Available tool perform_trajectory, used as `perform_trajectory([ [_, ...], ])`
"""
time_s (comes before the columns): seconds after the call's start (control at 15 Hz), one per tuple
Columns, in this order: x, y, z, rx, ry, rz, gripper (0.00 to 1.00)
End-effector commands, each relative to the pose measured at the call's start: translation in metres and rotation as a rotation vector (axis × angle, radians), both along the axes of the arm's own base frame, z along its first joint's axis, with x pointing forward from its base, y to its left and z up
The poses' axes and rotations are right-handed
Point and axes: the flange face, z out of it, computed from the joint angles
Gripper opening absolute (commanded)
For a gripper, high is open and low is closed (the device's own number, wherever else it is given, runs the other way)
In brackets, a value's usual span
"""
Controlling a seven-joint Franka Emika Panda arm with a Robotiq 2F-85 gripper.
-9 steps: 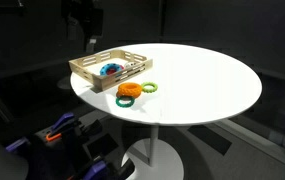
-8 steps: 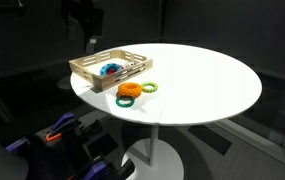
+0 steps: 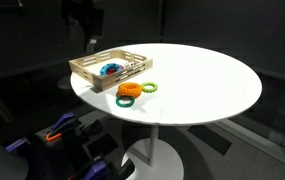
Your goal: Remove the blue ring from the wooden tray onto the table
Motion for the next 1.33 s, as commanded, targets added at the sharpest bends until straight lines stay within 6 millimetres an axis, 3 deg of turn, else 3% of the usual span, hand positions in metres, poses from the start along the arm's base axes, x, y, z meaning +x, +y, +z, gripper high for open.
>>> perform_trajectory([
  [0.0,0.015,0.001,0.008,-0.003,-0.015,-0.006,1.00],
  [0.4,0.047,0.021,0.020,-0.025,-0.050,0.026,1.00],
  [0.73,0.080,0.054,0.017,-0.060,-0.068,0.084,1.00],
  [1.27,0.108,0.106,-0.026,-0.087,-0.181,0.131,1.00],
])
